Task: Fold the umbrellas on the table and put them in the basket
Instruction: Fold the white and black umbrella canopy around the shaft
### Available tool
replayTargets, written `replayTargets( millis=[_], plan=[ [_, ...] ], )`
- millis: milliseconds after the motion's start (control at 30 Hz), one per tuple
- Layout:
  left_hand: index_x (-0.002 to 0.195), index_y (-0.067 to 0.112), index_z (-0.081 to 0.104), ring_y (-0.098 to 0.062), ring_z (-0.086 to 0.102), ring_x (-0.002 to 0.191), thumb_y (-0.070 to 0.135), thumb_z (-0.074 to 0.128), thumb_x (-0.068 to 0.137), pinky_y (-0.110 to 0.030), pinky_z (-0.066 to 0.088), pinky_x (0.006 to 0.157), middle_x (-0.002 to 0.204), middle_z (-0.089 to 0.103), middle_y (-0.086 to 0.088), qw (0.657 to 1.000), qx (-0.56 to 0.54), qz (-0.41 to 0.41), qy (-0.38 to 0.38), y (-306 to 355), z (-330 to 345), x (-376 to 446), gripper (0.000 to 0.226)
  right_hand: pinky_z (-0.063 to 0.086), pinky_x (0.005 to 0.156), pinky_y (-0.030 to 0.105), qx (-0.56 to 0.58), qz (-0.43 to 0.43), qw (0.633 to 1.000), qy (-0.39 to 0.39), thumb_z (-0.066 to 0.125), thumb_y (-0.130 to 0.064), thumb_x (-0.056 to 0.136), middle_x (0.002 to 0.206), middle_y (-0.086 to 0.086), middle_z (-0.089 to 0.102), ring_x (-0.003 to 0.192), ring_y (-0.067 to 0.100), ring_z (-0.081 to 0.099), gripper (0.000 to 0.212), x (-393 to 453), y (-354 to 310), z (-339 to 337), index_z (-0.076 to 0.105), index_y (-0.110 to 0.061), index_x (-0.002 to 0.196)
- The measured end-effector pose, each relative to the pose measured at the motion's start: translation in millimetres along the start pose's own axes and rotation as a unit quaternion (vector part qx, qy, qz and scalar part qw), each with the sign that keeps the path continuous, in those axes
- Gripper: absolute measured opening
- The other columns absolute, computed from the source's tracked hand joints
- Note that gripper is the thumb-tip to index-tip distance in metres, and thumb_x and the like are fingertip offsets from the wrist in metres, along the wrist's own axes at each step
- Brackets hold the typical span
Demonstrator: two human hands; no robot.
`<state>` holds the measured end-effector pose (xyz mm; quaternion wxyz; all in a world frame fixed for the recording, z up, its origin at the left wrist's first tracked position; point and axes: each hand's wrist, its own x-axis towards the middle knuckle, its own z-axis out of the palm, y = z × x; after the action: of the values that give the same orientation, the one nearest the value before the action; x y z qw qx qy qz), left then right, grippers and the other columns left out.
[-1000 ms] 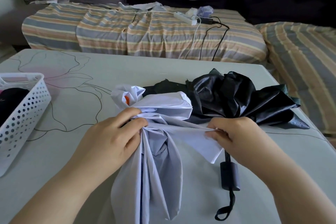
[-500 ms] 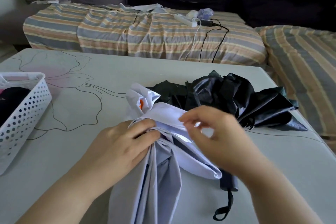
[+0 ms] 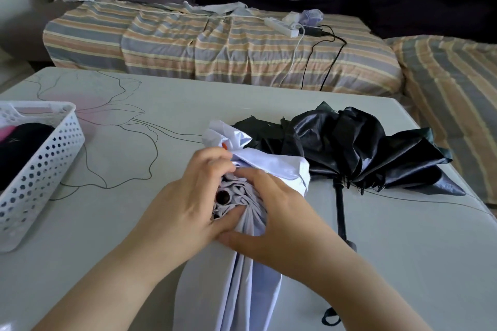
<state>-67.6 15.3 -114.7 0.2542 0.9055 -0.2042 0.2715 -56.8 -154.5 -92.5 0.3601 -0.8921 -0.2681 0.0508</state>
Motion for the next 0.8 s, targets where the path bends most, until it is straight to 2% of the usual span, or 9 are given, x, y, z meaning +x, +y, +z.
replayTargets(
  millis=[100, 167, 233, 300, 433, 500, 600, 667, 800],
  plan=[
    [0.113, 0.028, 0.036, -0.009, 0.058, 0.094, 0.057, 0.070, 0.056, -0.032, 0.055, 0.063, 0.124, 0.029, 0.028, 0.989, -0.105, -0.097, 0.045, -0.2, 3.4, 1.1, 0.072, 0.034, 0.089, 0.010, -0.024, 0.017, 1.000, -0.006, 0.072, -0.039, 0.078, 0.134, -0.020, 0.042, 0.120, -0.005, 0.031, 0.069, 0.9, -2.2, -0.3, 0.037, -0.035, 0.137],
    [0.109, 0.035, 0.034, -0.005, 0.058, 0.099, 0.061, 0.073, 0.047, -0.016, 0.049, 0.071, 0.119, 0.023, 0.036, 0.978, -0.149, -0.131, 0.061, 1.1, 9.3, 1.7, 0.078, 0.039, 0.080, 0.015, -0.022, 0.037, 0.999, 0.005, 0.067, -0.030, 0.081, 0.127, -0.015, 0.048, 0.112, 0.002, 0.041, 0.056, 1.6, -3.5, 5.5, 0.039, -0.029, 0.130],
    [0.104, 0.037, 0.033, -0.008, 0.054, 0.105, 0.055, 0.073, 0.045, -0.009, 0.044, 0.072, 0.117, 0.025, 0.032, 0.975, -0.154, -0.143, 0.066, 3.8, 17.6, 2.7, 0.073, 0.041, 0.065, 0.023, -0.023, 0.051, 0.998, 0.034, 0.059, -0.017, 0.082, 0.108, -0.005, 0.056, 0.091, 0.014, 0.053, 0.035, 3.1, -3.8, 13.3, 0.042, -0.022, 0.112],
    [0.102, 0.033, 0.035, -0.005, 0.049, 0.111, 0.048, 0.072, 0.050, -0.009, 0.043, 0.075, 0.118, 0.029, 0.024, 0.973, -0.172, -0.146, 0.055, 7.1, 21.4, 4.5, 0.066, 0.036, 0.054, 0.023, -0.027, 0.061, 0.996, 0.057, 0.053, -0.010, 0.080, 0.085, -0.005, 0.053, 0.074, 0.018, 0.049, 0.025, 4.6, -0.2, 19.3, 0.038, -0.022, 0.095],
    [0.106, 0.033, 0.042, -0.011, 0.039, 0.129, 0.036, 0.056, 0.074, -0.025, 0.037, 0.104, 0.126, 0.037, 0.007, 0.939, -0.307, -0.154, 0.019, 4.8, 10.8, 1.3, 0.035, 0.041, 0.054, 0.023, 0.054, 0.118, 0.986, 0.101, 0.064, -0.020, 0.081, 0.066, -0.008, 0.058, 0.061, 0.010, 0.051, 0.022, 6.6, 14.0, 17.3, 0.046, -0.032, 0.078],
    [0.102, 0.031, 0.044, -0.012, 0.046, 0.119, 0.032, 0.047, 0.077, -0.026, 0.038, 0.102, 0.117, 0.040, 0.011, 0.958, -0.238, -0.155, 0.044, -0.9, 0.7, -3.5, 0.025, 0.042, 0.055, 0.019, 0.114, 0.149, 0.973, 0.136, 0.072, -0.025, 0.079, 0.066, -0.009, 0.063, 0.060, 0.007, 0.054, 0.017, 6.5, 21.4, 11.0, 0.055, -0.026, 0.080],
    [0.097, 0.028, 0.051, -0.003, 0.054, 0.091, 0.032, 0.044, 0.075, -0.006, 0.038, 0.081, 0.096, 0.050, 0.018, 0.985, -0.072, -0.151, 0.032, -7.4, -8.1, -8.5, 0.024, 0.047, 0.063, 0.024, 0.192, 0.178, 0.952, 0.161, 0.075, -0.028, 0.079, 0.071, -0.007, 0.067, 0.063, 0.013, 0.059, 0.012, 5.9, 28.2, 1.0, 0.064, -0.023, 0.082],
    [0.111, 0.022, 0.059, -0.002, 0.053, 0.100, 0.037, 0.046, 0.078, 0.002, 0.030, 0.089, 0.111, 0.061, 0.014, 0.989, -0.039, -0.135, -0.041, -7.9, -3.5, -11.3, 0.039, 0.052, 0.070, 0.032, 0.224, 0.186, 0.943, 0.162, 0.075, -0.026, 0.079, 0.076, -0.004, 0.070, 0.071, 0.018, 0.064, 0.009, 6.0, 28.7, -4.2, 0.068, -0.023, 0.085],
    [0.137, 0.009, 0.047, -0.009, 0.041, 0.125, 0.042, 0.046, 0.085, -0.008, 0.018, 0.107, 0.138, 0.053, -0.004, 0.987, -0.010, -0.095, -0.128, -7.5, 11.6, -10.9, 0.062, 0.044, 0.056, 0.024, 0.257, 0.151, 0.944, 0.141, 0.076, -0.020, 0.079, 0.058, -0.009, 0.060, 0.054, 0.010, 0.051, 0.015, 4.9, 21.8, -8.8, 0.064, -0.020, 0.070]
  ],
)
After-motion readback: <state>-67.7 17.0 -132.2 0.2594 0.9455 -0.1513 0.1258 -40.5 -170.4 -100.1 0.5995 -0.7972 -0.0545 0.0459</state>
